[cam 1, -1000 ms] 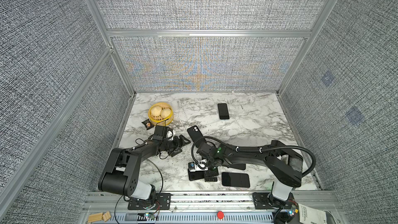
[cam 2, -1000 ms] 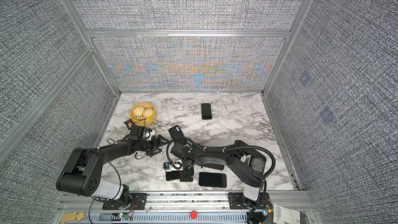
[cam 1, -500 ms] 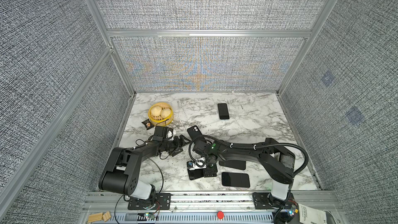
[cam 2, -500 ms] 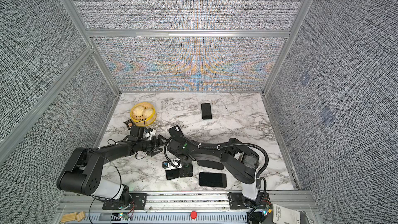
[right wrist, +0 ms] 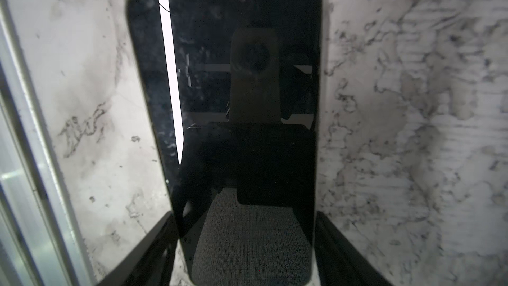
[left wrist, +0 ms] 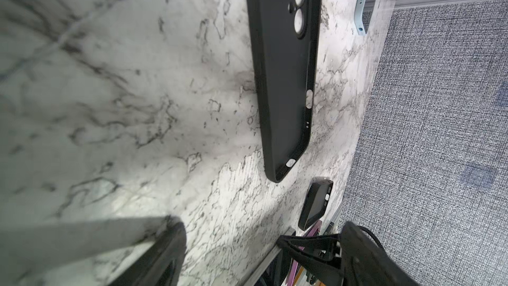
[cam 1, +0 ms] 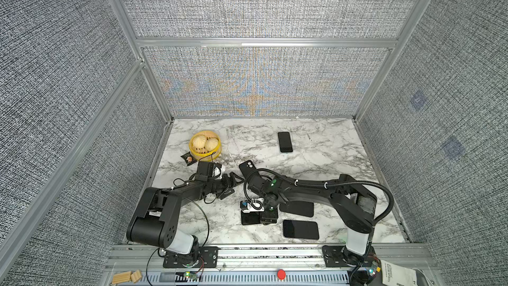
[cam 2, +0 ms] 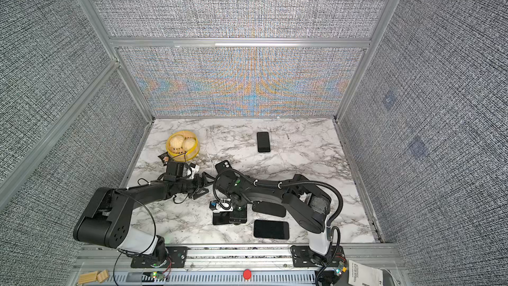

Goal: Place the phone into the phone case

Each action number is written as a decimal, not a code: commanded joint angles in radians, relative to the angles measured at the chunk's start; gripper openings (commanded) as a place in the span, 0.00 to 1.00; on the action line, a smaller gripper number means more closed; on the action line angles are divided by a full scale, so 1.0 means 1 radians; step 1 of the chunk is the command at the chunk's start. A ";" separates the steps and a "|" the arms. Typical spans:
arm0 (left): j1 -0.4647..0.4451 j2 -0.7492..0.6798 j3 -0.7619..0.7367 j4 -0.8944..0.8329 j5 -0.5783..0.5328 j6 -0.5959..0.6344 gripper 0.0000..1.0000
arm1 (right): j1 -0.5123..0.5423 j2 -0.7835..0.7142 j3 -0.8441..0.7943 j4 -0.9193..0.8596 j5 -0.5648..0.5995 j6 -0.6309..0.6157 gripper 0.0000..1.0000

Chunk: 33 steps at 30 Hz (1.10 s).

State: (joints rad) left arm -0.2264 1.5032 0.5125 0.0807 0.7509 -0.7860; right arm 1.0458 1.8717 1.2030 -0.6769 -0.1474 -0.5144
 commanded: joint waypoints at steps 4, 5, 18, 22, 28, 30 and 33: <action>0.002 0.011 -0.024 -0.169 -0.072 0.015 0.89 | -0.032 -0.028 -0.064 0.099 -0.042 0.067 0.67; 0.002 0.012 -0.031 -0.154 -0.051 0.012 0.88 | -0.038 -0.033 -0.071 0.114 -0.046 0.072 0.67; -0.002 -0.026 -0.111 -0.123 0.035 -0.047 0.83 | -0.082 -0.020 -0.111 0.225 -0.027 0.109 0.65; -0.002 -0.113 -0.075 -0.257 -0.064 -0.031 0.85 | -0.083 -0.027 -0.085 0.171 0.016 0.158 0.65; -0.003 -0.133 -0.038 -0.345 -0.121 0.010 0.86 | -0.076 -0.070 -0.134 0.196 0.011 0.223 0.66; -0.003 -0.115 -0.047 -0.332 -0.113 0.011 0.86 | -0.072 -0.078 -0.134 0.201 0.027 0.238 0.72; -0.003 -0.100 -0.069 -0.290 -0.104 -0.004 0.86 | -0.049 -0.072 -0.109 0.177 0.059 0.240 0.89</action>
State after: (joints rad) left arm -0.2272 1.3819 0.4671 -0.1307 0.7441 -0.8009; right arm 0.9821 1.7981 1.0790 -0.4564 -0.1204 -0.2966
